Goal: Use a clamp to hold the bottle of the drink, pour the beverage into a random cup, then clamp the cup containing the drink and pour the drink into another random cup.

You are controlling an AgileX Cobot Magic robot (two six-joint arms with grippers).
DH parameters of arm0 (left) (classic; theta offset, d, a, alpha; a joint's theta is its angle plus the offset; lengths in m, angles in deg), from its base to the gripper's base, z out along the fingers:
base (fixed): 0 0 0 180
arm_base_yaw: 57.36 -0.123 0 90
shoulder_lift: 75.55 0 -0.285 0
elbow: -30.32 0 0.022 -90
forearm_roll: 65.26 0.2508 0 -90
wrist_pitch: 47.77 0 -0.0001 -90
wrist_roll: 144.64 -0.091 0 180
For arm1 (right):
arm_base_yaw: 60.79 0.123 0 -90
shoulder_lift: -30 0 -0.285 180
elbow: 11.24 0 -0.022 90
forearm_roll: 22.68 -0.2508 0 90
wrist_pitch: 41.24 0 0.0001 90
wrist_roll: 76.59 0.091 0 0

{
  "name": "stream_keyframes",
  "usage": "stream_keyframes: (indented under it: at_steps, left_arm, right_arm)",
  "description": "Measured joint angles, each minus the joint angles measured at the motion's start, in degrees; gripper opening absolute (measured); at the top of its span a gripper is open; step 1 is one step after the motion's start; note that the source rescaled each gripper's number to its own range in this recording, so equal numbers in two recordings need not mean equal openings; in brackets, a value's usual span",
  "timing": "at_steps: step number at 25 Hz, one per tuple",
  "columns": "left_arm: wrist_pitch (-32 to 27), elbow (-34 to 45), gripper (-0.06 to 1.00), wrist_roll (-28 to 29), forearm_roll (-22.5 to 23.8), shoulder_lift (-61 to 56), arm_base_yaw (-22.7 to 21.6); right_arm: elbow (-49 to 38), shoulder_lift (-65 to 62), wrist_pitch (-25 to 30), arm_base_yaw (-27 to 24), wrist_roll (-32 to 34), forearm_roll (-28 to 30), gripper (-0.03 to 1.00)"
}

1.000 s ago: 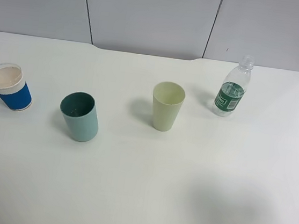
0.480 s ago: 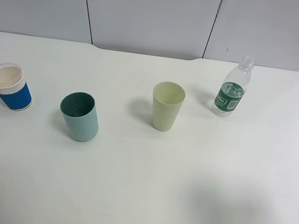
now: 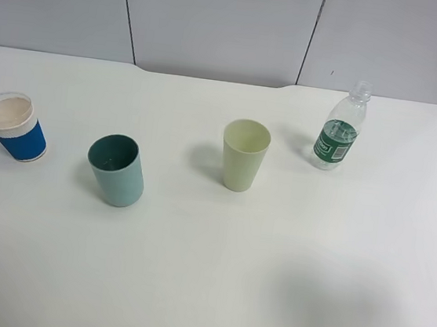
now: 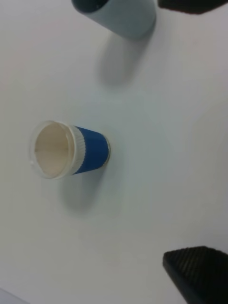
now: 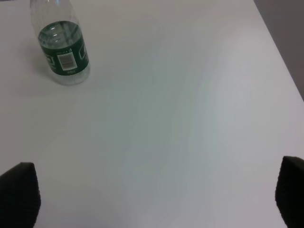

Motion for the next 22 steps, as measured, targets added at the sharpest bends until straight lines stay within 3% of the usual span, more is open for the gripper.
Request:
stream_keyframes:
  at_steps: [22]
  left_arm:
    - [0.0, 0.0, 1.00, 0.0, 0.0, 0.0, 0.0]
  right_arm:
    - [0.0, 0.0, 0.0, 0.0, 0.0, 0.0, 1.00]
